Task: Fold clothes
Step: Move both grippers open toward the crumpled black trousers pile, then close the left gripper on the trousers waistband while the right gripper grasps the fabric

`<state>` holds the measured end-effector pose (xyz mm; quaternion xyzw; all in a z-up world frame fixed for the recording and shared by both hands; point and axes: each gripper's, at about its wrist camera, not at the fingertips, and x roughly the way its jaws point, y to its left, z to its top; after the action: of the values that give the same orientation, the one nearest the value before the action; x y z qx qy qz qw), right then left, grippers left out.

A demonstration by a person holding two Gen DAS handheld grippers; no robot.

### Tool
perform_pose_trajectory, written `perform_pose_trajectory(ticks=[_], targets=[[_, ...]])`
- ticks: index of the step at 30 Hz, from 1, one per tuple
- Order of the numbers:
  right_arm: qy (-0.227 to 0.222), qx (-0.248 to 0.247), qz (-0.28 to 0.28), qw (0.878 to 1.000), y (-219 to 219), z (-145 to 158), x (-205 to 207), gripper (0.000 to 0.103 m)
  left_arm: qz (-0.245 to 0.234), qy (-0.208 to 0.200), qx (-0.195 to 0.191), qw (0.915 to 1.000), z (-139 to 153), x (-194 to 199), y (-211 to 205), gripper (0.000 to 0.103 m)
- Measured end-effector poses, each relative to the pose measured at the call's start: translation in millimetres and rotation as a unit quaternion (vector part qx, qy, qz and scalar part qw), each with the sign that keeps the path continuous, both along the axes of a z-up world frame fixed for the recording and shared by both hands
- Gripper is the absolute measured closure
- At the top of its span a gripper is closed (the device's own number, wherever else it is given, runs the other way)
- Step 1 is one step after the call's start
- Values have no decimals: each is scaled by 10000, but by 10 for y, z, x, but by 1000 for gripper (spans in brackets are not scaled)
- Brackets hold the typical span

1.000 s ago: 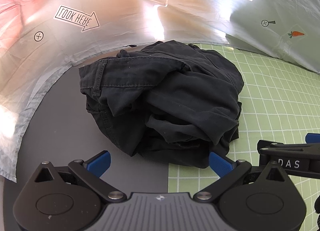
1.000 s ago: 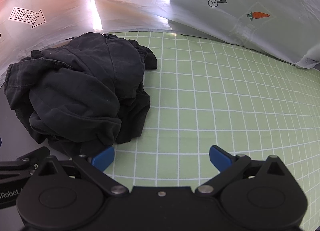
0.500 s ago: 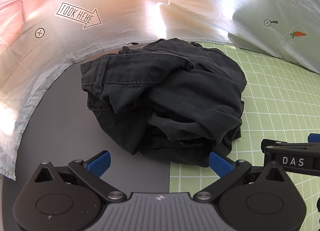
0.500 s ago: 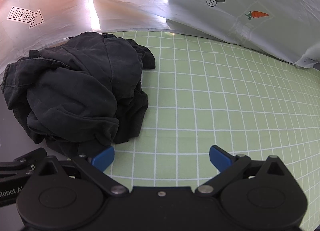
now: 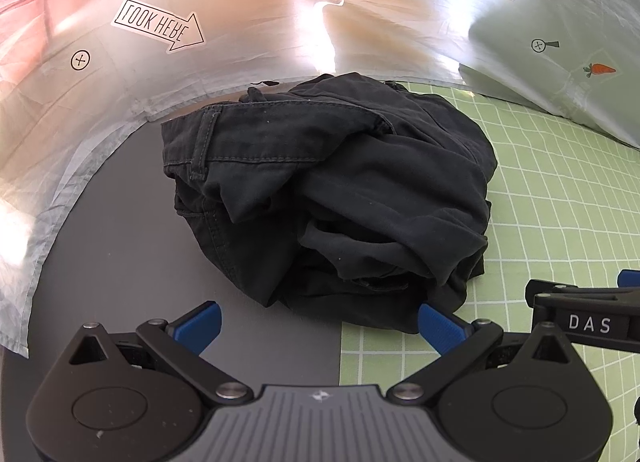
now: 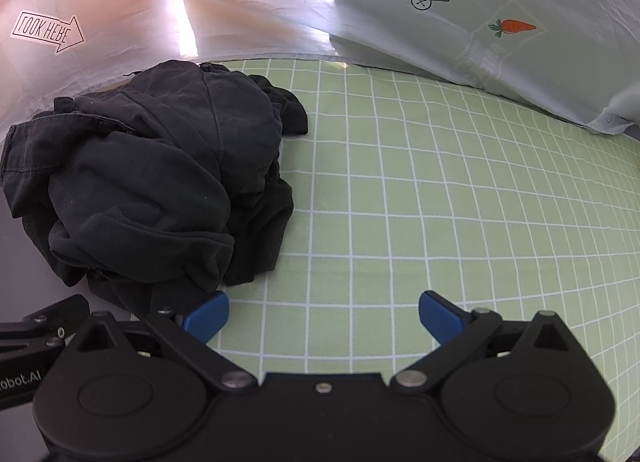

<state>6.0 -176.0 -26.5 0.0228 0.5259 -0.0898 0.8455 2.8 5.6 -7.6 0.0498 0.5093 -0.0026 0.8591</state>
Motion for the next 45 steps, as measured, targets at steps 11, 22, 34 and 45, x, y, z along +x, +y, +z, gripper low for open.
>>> perform_pose_trajectory(ticks=[11,22,34,45], targets=[[-273,518,198,9981,-18,64,187,22,401,16,-239,9989,32,169,143,0],[-624,1087,522,9907,111,184,666,54,1045,226,-1125,9879,69,414,383,5],[-788,1145,1213,9828,299,127,980,69,1252,452,-1842,9738,-39,594,458,21],[-443,1036,1692,9791,321,57,1053,70,957,597,-2072,9718,-190,718,423,35]])
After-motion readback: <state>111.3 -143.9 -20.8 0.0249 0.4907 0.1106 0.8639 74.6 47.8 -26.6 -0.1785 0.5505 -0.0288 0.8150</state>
